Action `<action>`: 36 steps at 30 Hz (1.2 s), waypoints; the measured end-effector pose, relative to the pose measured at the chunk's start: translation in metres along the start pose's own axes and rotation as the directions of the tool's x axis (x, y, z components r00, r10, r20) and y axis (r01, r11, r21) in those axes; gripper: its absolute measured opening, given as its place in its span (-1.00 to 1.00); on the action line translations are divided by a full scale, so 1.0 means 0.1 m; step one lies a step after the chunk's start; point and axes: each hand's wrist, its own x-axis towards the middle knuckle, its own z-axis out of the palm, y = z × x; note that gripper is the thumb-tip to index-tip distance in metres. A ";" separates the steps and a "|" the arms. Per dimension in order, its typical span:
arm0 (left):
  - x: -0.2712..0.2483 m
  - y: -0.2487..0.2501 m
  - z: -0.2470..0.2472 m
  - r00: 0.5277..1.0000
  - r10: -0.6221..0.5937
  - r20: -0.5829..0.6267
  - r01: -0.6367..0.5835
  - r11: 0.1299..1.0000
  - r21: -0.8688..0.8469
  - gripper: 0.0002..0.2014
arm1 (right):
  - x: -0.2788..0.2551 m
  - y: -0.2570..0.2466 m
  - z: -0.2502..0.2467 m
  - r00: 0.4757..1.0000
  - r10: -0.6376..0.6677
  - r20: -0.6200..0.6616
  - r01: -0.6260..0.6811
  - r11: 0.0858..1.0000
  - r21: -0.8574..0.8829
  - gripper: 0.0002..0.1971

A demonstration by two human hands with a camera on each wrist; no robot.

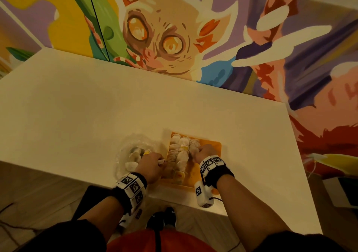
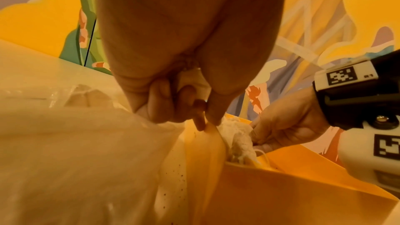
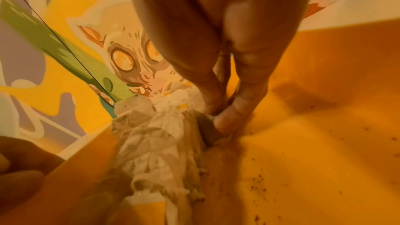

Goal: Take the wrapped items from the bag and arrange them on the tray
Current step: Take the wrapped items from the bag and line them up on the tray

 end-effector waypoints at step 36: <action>-0.06 -0.07 -0.20 0.997 0.054 -0.056 -0.072 0.918 -0.391 -0.74 | -0.42 -0.12 -0.07 0.855 -0.332 -0.398 0.468 0.825 0.317 -0.86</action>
